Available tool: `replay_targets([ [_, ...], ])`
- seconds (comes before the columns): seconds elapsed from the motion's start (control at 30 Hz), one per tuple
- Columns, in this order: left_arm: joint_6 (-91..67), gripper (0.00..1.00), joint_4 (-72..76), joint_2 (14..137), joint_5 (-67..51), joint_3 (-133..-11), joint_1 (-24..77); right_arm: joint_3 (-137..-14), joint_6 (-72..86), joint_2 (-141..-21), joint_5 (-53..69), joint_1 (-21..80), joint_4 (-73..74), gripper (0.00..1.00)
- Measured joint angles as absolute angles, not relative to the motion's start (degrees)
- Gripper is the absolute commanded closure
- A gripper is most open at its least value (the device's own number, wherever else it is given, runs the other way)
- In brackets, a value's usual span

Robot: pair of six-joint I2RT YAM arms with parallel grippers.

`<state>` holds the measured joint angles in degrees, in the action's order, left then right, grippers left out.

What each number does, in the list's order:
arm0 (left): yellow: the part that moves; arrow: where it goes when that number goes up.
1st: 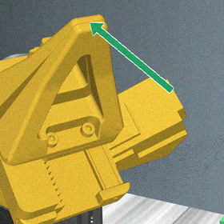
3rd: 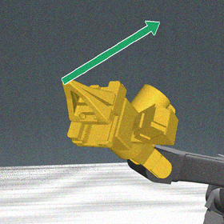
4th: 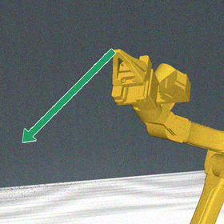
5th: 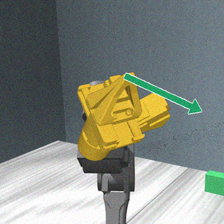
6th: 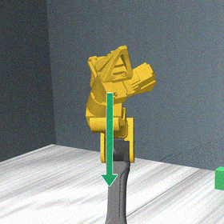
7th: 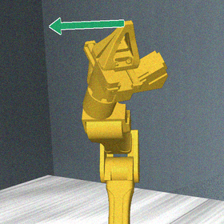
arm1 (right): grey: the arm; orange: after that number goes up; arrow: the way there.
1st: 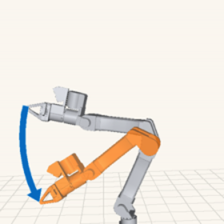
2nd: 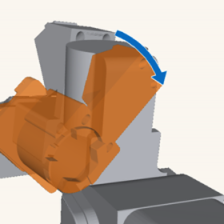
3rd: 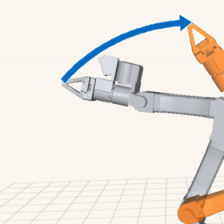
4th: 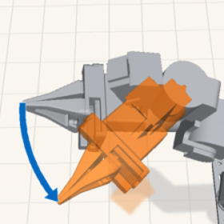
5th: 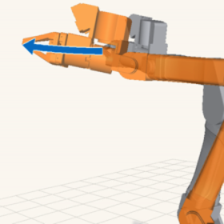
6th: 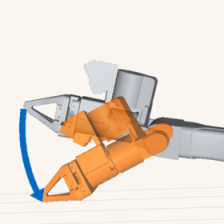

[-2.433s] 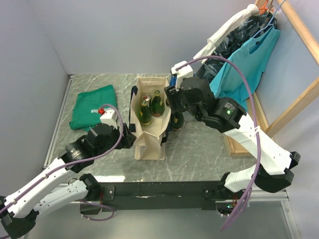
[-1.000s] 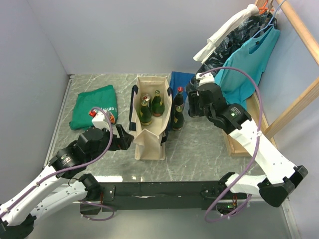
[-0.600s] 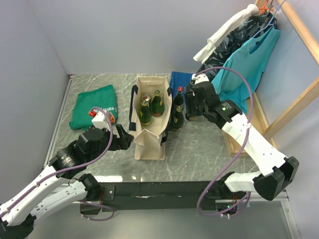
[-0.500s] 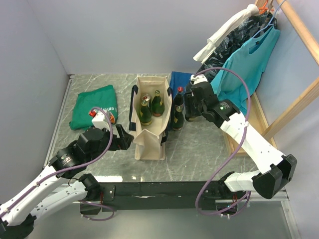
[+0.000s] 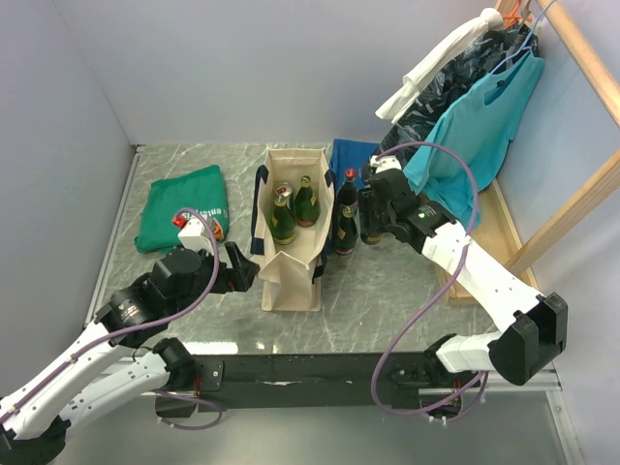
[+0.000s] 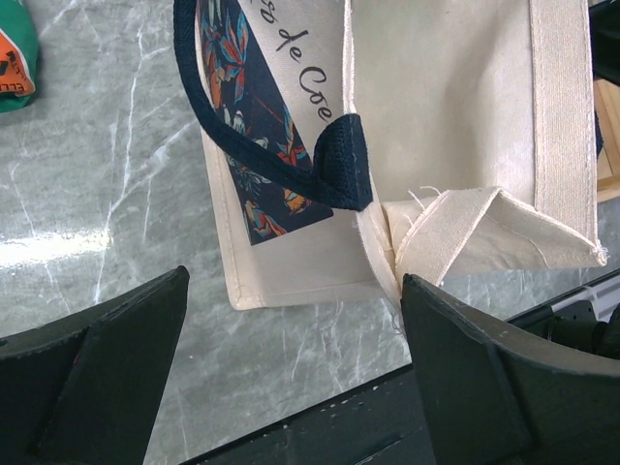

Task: Take the beverage out of the canvas bag
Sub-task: Place the drink at the center of the board.

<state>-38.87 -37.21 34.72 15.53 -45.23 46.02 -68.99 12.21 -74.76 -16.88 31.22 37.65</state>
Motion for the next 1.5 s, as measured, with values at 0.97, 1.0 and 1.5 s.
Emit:
replay_targets([
  [0.97,-39.70,0.04,-37.34,36.64,16.40,-45.23,46.09,-66.83,12.99,-80.55,-12.95,26.46,29.74,1.00],
  [1.0,-39.70,0.04,-37.34,36.77,16.38,-45.23,46.13,-66.35,13.04,-80.55,-12.91,26.44,29.30,1.00],
  [1.5,-39.70,0.04,-37.32,37.74,16.40,-45.23,46.24,-64.16,13.63,-81.08,-12.86,26.26,26.81,1.00],
])
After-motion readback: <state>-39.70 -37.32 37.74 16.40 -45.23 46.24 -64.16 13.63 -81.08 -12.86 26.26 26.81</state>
